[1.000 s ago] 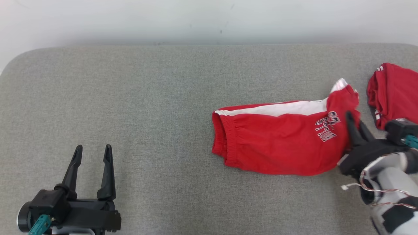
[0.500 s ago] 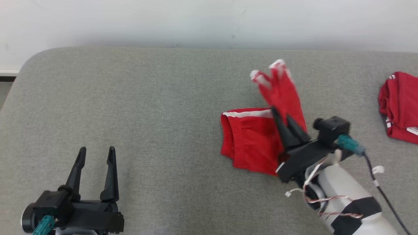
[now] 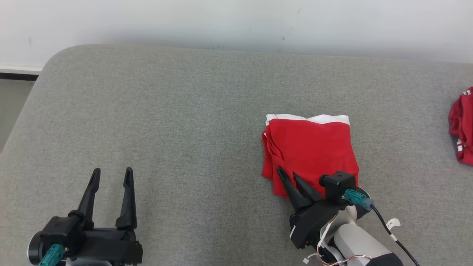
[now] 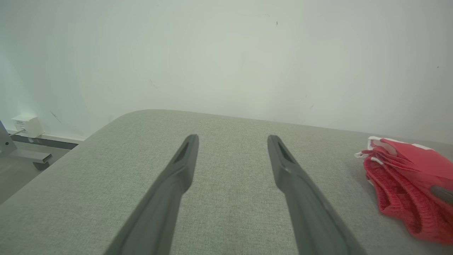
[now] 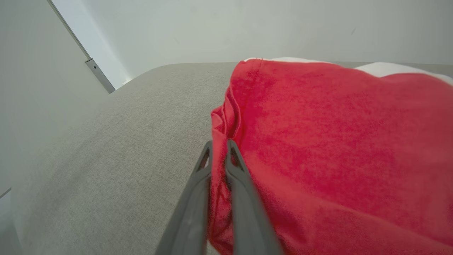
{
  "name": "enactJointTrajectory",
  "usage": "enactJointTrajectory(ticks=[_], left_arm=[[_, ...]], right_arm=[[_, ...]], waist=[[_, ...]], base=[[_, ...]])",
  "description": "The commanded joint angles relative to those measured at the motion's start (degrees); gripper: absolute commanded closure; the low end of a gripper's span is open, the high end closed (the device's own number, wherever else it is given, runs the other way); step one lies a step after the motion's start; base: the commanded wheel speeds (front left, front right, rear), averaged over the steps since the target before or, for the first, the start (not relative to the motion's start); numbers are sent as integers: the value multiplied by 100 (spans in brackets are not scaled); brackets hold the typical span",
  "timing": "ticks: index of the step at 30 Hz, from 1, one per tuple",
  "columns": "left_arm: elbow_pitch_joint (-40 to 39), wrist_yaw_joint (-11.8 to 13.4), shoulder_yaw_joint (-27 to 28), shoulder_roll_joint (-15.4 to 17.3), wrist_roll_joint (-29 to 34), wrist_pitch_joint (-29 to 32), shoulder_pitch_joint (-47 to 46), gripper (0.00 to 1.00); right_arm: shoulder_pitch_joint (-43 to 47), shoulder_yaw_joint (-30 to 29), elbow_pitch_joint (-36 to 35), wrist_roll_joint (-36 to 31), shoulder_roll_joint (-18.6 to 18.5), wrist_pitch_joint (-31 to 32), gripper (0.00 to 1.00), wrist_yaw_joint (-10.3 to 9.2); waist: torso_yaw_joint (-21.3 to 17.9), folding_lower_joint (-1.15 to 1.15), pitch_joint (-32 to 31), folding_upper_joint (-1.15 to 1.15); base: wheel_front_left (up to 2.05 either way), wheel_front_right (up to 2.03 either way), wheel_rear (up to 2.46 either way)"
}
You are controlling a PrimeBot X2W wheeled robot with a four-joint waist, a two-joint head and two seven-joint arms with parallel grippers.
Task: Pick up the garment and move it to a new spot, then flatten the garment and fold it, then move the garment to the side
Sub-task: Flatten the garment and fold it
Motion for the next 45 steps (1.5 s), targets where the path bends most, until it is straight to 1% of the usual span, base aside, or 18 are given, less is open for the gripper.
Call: enactJointTrajectory(ticks=[1, 2, 3, 8, 12, 16, 17, 18, 19, 22, 28, 32, 38, 41, 45], left_arm=[[13, 10, 27, -9, 5, -1, 73, 0], [18, 10, 27, -9, 16, -1, 70, 0], [20, 10, 24, -11, 25, -1, 65, 0], [5, 10, 64, -13, 49, -1, 36, 0], [-28, 10, 78, -13, 75, -1, 36, 0], [-57, 10, 44, -11, 98, -1, 27, 0], [-65, 10, 47, -10, 101, -1, 21, 0], [-70, 10, 45, -12, 104, -1, 14, 0], [-75, 10, 36, -12, 107, -1, 3, 0], [-79, 10, 17, -11, 109, -1, -25, 0], [-35, 10, -51, -10, 91, -1, -104, 0], [-6, 9, -92, -10, 68, -1, -125, 0], [22, 9, -143, -11, 24, -1, -169, 0], [36, 10, -153, -11, -1, -1, -171, 0], [36, 9, -198, -13, -44, -1, -194, 0]], right_arm=[[16, -1, 4, 25, 14, -80, 52, -16], [12, -12, -16, 0, -1, -111, 6, -16], [14, -48, -52, -15, -25, -141, 0, -16], [181, -576, -476, 39, -188, -201, 0, -16], [468, -1281, -929, -87, -324, -202, 0, -16], [690, -1910, -1093, -346, -421, -203, 0, -16], [756, -2049, -1080, -361, -400, -203, 40, -16], [795, -2165, -1052, -389, -394, -203, 76, -16], [813, -2268, -1026, -443, -408, -203, 100, -16], [819, -2422, -947, -507, -383, -204, 100, -16], [652, -2613, -464, -799, -194, -204, 100, -16], [485, -2555, -112, -1096, 3, -205, 100, -16], [262, -2367, 341, -1340, 315, -205, 100, -16], [169, -2164, 420, -1418, 451, -205, 100, -16], [129, -1975, 456, -1380, 521, -205, 100, -16]], waist=[[-31, 0, -8, 0], [-49, 0, -14, 0], [-66, 0, -21, 0], [-161, 0, -54, 0], [-220, 0, -58, 0], [-253, 0, -26, 0], [-258, 0, -15, 0], [-259, 0, -4, 0], [-252, 0, 10, 0], [-231, 0, 41, 0], [-97, 0, 118, 0], [13, 0, 128, 0], [190, 0, 175, 0], [263, 0, 200, 0], [342, 0, 242, 0]], base=[[0, 0, 0], [0, 0, 0], [0, 0, 0], [0, 0, 0], [0, 0, 0], [0, 0, 0], [0, 0, 0], [0, 0, 0], [0, 0, 0], [0, 0, 0], [0, 0, 0], [0, 0, 0], [0, 0, 0], [0, 0, 0], [0, 0, 0]])
